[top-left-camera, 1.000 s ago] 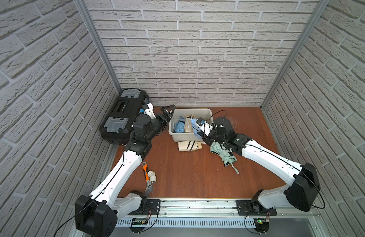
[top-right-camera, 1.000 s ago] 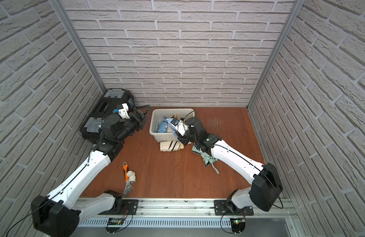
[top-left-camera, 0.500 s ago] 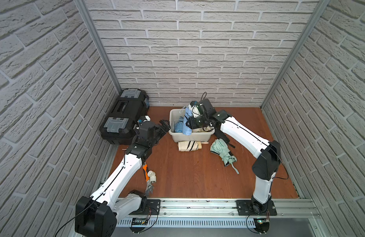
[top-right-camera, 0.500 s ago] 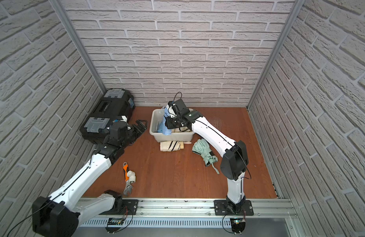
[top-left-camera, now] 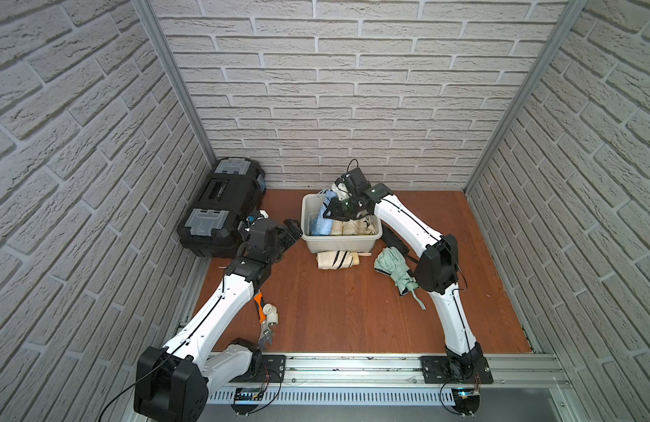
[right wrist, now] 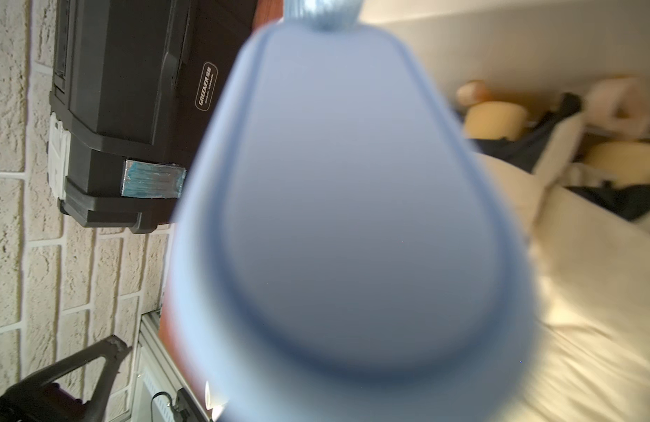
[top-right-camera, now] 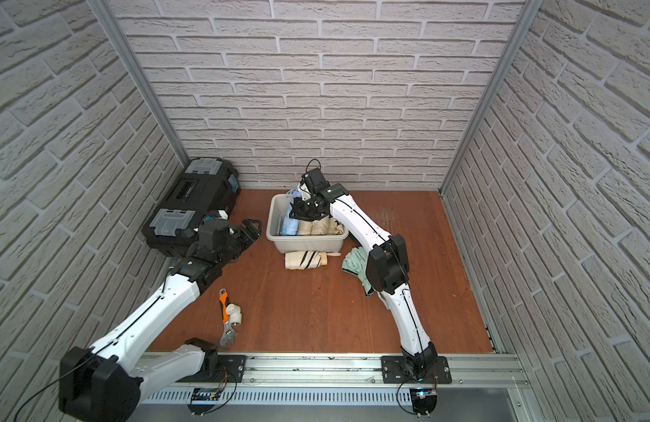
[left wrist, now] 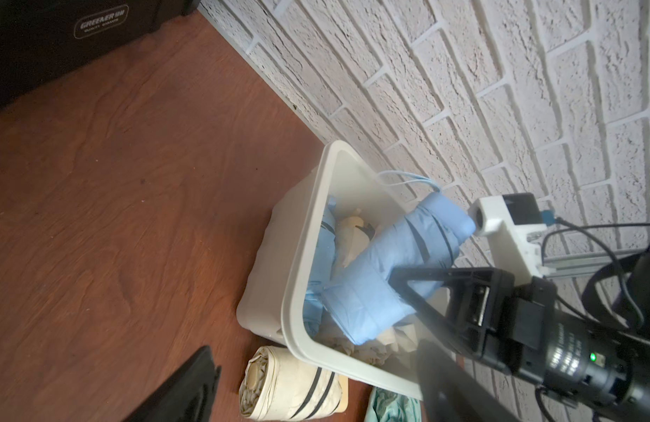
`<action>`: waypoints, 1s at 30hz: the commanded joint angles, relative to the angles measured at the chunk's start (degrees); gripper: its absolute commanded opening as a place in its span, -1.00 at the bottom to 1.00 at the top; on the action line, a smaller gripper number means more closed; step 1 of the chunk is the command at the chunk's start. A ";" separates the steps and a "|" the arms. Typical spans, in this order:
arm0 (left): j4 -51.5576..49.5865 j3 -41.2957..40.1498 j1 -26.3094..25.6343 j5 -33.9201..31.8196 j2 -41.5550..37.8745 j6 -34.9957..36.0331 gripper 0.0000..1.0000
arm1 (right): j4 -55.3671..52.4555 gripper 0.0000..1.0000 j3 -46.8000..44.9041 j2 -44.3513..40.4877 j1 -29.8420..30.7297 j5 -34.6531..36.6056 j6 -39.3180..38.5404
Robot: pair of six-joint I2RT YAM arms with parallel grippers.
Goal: Put the umbrella into the storage box
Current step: Place the umbrella in the storage box.
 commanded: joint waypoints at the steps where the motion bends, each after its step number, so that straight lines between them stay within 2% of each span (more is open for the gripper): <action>1: 1.00 0.44 0.42 1.68 1.73 2.44 0.66 | -0.75 -0.95 3.95 1.07 0.37 -6.47 1.00; 6: 1.08 1.73 0.40 2.98 3.93 3.29 0.57 | -1.93 -0.94 4.76 3.66 0.37 -9.10 0.34; 7: 1.08 2.05 0.42 3.33 4.48 3.47 0.57 | -2.10 -0.87 4.75 4.10 0.37 -9.06 0.22; 11: 0.97 3.15 0.49 4.13 6.22 3.69 0.57 | -1.94 -0.27 4.75 4.31 0.30 -6.65 -0.32; 14: 1.13 3.71 0.51 4.68 7.40 3.67 0.57 | -1.50 0.04 4.76 3.20 0.27 -4.10 -1.07; 17: 1.60 4.08 0.46 5.27 8.39 3.69 0.56 | -1.67 0.22 4.74 1.96 0.04 -1.65 -2.31; 24: 4.12 4.19 -0.02 7.35 9.92 5.94 0.49 | -1.56 0.29 0.69 -3.57 -0.73 3.75 -5.43; 27: 5.46 4.65 -2.47 7.40 10.50 11.90 0.47 | 0.68 0.28 -4.32 -8.27 -0.84 6.32 -8.17; 30: 4.88 6.13 -6.35 7.11 11.61 21.06 0.47 | 4.68 0.28 -11.91 -14.70 -0.84 8.76 -11.80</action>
